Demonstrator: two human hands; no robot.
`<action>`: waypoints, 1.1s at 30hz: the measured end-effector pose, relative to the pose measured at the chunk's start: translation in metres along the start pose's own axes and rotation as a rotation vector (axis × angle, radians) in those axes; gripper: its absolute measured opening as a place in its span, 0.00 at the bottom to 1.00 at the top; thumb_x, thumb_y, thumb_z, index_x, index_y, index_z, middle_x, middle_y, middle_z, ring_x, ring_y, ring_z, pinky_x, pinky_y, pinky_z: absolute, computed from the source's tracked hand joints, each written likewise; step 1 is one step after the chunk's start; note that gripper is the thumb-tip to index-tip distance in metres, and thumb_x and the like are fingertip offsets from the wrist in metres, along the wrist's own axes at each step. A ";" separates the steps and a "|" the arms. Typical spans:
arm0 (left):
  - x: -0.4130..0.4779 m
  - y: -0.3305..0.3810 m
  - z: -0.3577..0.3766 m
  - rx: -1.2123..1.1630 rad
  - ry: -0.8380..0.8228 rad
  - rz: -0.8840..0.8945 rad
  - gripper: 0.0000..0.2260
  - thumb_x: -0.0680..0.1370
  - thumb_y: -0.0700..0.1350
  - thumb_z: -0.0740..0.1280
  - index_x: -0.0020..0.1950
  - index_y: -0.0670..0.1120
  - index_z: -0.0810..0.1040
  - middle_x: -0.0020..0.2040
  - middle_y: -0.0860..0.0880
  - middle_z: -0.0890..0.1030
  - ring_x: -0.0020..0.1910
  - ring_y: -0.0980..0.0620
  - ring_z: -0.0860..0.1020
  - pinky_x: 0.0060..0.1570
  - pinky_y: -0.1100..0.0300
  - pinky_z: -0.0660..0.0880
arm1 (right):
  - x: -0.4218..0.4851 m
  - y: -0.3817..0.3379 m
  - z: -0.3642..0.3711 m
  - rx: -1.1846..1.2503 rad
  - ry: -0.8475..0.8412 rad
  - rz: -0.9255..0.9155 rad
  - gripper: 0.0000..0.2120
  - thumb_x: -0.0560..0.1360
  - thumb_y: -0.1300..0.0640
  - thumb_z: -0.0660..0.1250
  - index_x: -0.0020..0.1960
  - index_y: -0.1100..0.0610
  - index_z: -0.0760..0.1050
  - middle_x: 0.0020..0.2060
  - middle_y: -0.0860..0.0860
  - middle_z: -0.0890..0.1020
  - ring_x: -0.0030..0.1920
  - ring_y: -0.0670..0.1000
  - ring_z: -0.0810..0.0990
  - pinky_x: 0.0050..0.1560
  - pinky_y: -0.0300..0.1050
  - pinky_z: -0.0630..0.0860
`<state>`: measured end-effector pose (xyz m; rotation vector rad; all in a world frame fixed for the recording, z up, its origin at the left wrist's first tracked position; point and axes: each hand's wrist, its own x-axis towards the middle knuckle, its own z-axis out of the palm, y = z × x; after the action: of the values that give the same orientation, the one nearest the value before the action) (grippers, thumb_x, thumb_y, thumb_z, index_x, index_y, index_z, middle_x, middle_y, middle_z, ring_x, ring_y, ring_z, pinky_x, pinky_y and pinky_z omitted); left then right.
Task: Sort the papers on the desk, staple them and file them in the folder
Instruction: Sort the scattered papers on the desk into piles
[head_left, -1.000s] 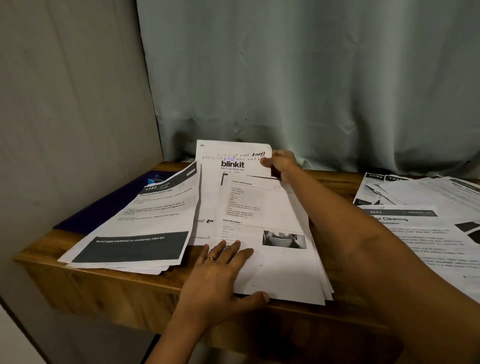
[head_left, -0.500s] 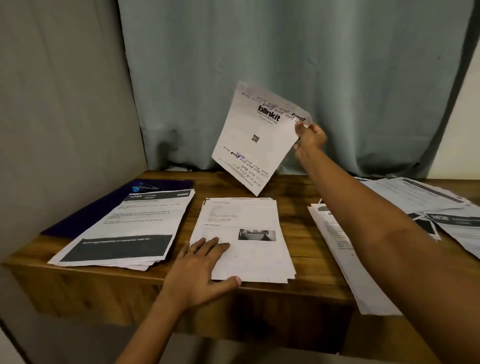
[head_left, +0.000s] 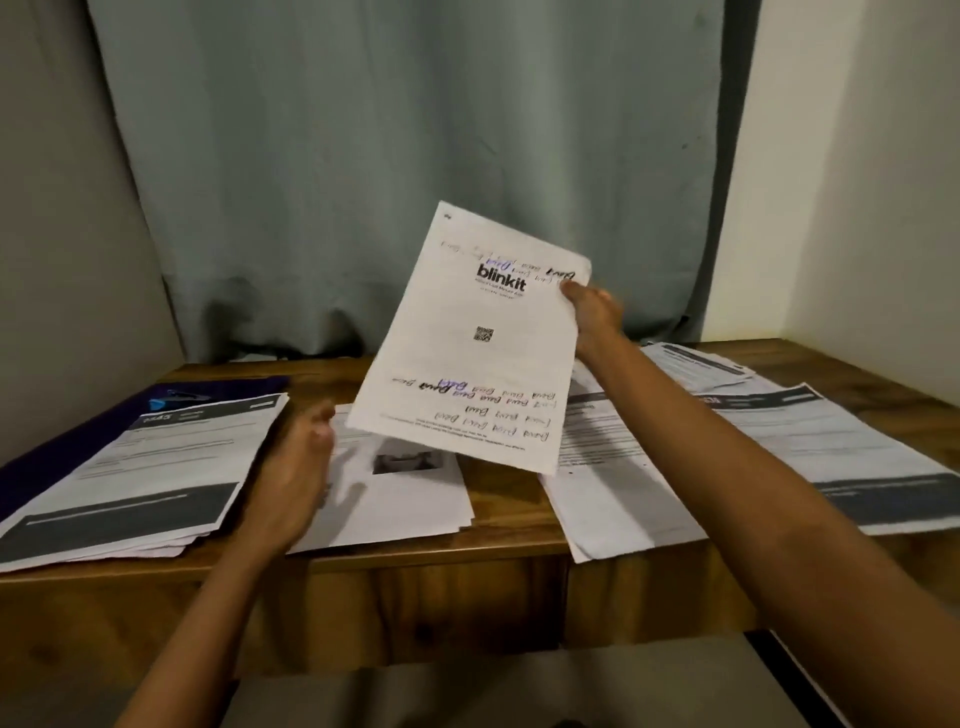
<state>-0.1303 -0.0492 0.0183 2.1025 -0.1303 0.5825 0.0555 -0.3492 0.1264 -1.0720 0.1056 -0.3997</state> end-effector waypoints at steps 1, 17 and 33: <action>0.006 0.009 0.003 -0.096 0.022 -0.033 0.40 0.69 0.76 0.45 0.74 0.55 0.61 0.72 0.50 0.68 0.62 0.54 0.71 0.56 0.57 0.68 | -0.005 0.004 -0.010 -0.044 -0.013 0.015 0.07 0.68 0.66 0.73 0.40 0.62 0.75 0.46 0.60 0.83 0.39 0.56 0.81 0.48 0.56 0.80; 0.020 0.067 0.100 -0.531 -0.172 -0.456 0.10 0.80 0.37 0.62 0.60 0.40 0.76 0.55 0.41 0.79 0.44 0.43 0.79 0.44 0.50 0.75 | -0.061 0.040 -0.113 -0.381 -0.181 0.092 0.09 0.73 0.59 0.71 0.49 0.63 0.77 0.41 0.57 0.83 0.36 0.52 0.81 0.34 0.40 0.77; 0.035 0.083 0.166 -0.463 -0.198 -0.343 0.08 0.81 0.48 0.62 0.56 0.48 0.76 0.56 0.47 0.81 0.51 0.47 0.79 0.57 0.48 0.74 | -0.080 -0.012 -0.212 -1.019 -0.346 0.037 0.11 0.77 0.57 0.65 0.58 0.58 0.75 0.49 0.51 0.82 0.47 0.50 0.82 0.48 0.47 0.79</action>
<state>-0.0660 -0.2267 0.0195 1.6730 -0.0113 0.1192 -0.0796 -0.5014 0.0260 -2.1236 0.0122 -0.0964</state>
